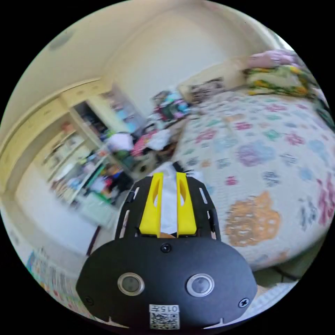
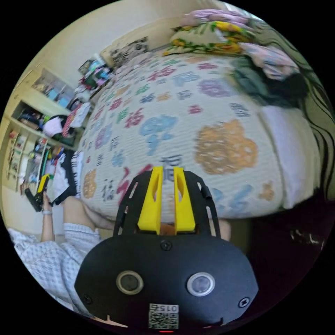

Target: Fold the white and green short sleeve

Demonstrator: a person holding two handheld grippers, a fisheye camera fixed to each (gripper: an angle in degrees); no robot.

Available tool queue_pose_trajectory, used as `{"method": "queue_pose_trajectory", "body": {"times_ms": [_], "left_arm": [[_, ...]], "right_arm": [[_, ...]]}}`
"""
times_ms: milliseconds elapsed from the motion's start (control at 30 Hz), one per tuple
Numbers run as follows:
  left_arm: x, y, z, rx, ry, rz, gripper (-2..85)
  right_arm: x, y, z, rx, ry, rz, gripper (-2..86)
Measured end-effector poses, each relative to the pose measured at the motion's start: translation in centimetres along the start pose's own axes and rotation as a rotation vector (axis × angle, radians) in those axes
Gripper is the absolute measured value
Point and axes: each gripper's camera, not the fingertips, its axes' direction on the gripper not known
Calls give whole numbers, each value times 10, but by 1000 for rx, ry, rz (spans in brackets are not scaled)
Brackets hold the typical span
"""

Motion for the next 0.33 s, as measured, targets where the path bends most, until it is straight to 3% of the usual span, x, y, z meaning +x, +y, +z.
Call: {"method": "queue_pose_trajectory", "body": {"times_ms": [33, 167, 333], "left_arm": [[19, -2, 0, 19, 109, 45, 48], [152, -17, -8, 123, 843, 124, 37], [349, -30, -23, 40, 1312, 285, 57]], "right_arm": [[14, 1, -8, -3, 47, 23, 63], [91, -1, -41, -101, 469, 131, 62], [155, -9, -66, -185, 462, 210, 63]]}}
